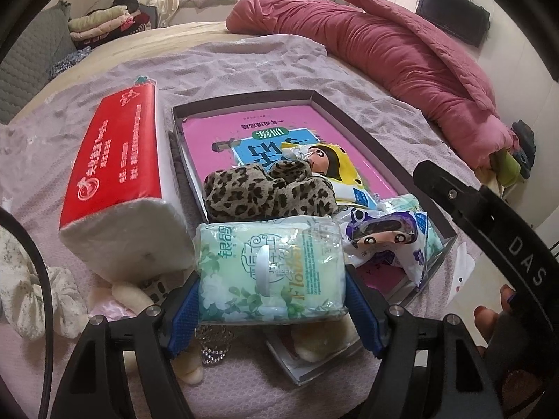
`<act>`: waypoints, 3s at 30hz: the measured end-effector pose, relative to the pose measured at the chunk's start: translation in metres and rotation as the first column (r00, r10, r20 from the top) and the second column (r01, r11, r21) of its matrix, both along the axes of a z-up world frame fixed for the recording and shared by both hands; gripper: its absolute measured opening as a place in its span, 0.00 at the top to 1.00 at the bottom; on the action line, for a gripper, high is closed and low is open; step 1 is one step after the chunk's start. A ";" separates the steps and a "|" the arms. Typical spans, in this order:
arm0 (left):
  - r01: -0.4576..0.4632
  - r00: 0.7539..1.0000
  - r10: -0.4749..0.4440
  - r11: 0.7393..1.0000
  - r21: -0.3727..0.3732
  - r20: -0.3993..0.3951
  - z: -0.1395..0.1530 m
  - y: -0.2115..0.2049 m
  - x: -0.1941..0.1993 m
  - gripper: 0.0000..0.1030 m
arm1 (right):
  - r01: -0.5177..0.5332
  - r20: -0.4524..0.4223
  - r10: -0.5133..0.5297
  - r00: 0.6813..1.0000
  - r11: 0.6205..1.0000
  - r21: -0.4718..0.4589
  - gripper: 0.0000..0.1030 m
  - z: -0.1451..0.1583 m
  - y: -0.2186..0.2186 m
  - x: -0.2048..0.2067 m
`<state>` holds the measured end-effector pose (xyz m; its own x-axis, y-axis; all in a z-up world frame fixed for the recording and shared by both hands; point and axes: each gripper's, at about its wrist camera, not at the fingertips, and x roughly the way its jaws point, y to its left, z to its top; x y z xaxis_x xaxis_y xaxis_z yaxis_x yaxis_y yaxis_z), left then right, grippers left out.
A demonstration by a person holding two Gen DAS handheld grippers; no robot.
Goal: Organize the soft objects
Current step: 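Open the right gripper to drop the yellow packet while the left gripper lowers and releases the pad pack, then move both tools back from the tray toward the green sponge and floral scrunchie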
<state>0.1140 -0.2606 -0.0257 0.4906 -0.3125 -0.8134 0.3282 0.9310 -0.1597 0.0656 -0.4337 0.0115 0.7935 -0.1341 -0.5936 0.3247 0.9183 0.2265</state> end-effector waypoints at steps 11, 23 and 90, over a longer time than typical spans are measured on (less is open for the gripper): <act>0.029 1.000 -0.028 0.999 -0.016 0.006 0.003 -0.006 -0.002 0.26 | 0.010 -0.002 -0.010 1.000 1.000 0.012 0.28 -0.001 -0.004 -0.001; 0.027 1.000 -0.027 0.998 -0.048 0.004 0.008 -0.004 0.001 0.25 | 0.010 0.000 -0.010 1.000 1.000 0.014 0.28 -0.001 -0.004 -0.002; -0.370 0.911 0.384 0.922 -0.111 0.152 0.102 0.287 -0.114 0.24 | -0.458 0.085 0.512 0.855 0.821 -0.341 0.28 0.073 0.222 -0.094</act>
<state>-0.0003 0.0259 0.0763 0.7111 -0.1367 -0.6897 -0.0165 0.9774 -0.2108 -0.0281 -0.2119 0.0848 0.8847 0.1463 -0.4427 -0.1986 0.9773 -0.0739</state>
